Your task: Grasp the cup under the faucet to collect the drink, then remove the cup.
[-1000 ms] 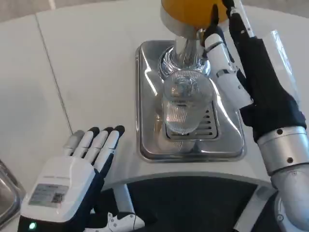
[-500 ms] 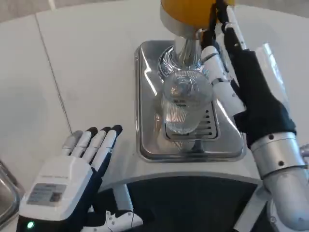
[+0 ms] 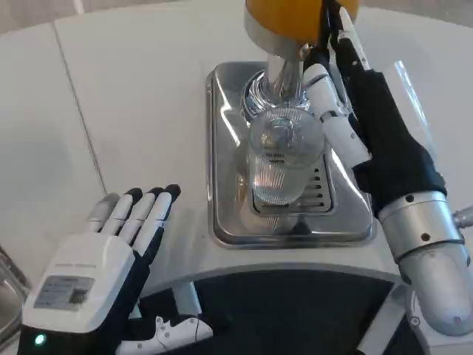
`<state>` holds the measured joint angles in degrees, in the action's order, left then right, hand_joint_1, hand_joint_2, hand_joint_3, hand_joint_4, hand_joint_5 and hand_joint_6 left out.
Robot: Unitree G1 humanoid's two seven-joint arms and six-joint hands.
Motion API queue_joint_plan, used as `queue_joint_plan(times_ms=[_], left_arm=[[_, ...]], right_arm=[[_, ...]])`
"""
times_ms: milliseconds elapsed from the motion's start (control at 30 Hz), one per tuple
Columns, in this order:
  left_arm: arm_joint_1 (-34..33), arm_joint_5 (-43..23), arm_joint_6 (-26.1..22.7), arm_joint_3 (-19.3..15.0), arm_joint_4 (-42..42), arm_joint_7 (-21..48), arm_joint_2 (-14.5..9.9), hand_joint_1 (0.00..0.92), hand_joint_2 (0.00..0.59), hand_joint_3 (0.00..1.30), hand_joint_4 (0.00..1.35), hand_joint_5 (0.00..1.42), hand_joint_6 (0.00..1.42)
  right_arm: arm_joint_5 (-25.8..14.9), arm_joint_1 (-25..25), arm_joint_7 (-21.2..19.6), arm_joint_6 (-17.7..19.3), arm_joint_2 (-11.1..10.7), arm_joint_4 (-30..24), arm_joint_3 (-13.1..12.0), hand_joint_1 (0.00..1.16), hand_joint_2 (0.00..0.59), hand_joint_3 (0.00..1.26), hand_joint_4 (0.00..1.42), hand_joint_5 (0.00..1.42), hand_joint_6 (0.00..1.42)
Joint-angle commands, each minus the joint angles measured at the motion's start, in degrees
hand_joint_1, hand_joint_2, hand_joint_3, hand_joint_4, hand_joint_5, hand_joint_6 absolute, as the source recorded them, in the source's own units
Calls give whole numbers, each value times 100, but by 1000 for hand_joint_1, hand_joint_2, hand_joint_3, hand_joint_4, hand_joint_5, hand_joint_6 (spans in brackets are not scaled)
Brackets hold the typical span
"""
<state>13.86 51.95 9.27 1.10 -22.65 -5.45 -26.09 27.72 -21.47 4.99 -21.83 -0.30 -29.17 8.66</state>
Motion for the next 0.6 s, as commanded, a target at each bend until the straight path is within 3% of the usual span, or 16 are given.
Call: queue_joint_plan(times_ms=[33, 333, 467, 600], left_arm=[[42, -63, 99, -14, 82, -79, -52, 0, 69, 0, 0, 0, 0], [21, -89, 119, -28, 108, -87, -28, 0, 69, 0, 0, 0, 0], [10, -88, 129, -15, 117, -78, -27, 0, 69, 0, 0, 0, 0], [-21, -78, 147, 11, 148, -84, -23, 0, 69, 0, 0, 0, 0]], right_arm=[[10, -47, 35, -76, -79, -31, 94, 0, 586, 0, 0, 0, 0], [-14, -389, 446, -498, -347, -32, 183, 0, 582, 0, 0, 0, 0], [14, -568, 704, -739, -564, -72, 195, 0, 578, 0, 0, 0, 0], [291, -592, 1038, -1059, -839, -499, 378, 0, 572, 0, 0, 0, 0]])
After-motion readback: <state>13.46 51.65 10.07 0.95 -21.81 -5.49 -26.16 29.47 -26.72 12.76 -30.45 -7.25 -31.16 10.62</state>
